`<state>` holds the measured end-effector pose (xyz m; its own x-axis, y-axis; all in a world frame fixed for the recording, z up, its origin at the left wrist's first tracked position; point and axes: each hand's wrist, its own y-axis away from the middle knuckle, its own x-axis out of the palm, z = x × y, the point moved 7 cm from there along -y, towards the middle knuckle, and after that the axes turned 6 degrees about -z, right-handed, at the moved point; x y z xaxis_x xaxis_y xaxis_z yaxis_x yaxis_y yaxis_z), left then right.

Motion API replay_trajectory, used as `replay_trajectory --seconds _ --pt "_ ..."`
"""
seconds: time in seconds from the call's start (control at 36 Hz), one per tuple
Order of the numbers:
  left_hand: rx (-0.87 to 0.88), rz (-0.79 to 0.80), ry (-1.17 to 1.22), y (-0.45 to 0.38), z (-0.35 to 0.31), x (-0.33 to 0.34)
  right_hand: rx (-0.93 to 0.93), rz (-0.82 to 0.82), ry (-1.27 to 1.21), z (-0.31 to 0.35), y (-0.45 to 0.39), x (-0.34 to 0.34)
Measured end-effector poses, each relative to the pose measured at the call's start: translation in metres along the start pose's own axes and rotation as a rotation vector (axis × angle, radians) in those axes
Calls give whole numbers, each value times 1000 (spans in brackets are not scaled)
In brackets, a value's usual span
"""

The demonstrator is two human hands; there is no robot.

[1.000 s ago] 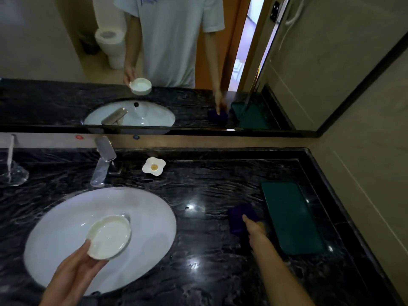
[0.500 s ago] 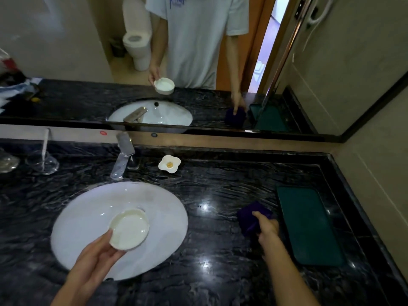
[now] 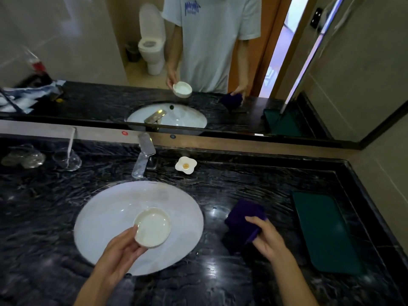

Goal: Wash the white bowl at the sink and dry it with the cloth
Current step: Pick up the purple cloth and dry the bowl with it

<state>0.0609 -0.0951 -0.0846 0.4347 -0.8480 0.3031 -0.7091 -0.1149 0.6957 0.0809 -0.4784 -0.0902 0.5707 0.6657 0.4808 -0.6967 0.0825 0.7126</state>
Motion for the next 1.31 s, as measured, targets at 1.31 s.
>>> replay_trajectory --seconds 1.31 --pt "-94 312 -339 0 -71 -38 -599 578 1969 -176 88 279"
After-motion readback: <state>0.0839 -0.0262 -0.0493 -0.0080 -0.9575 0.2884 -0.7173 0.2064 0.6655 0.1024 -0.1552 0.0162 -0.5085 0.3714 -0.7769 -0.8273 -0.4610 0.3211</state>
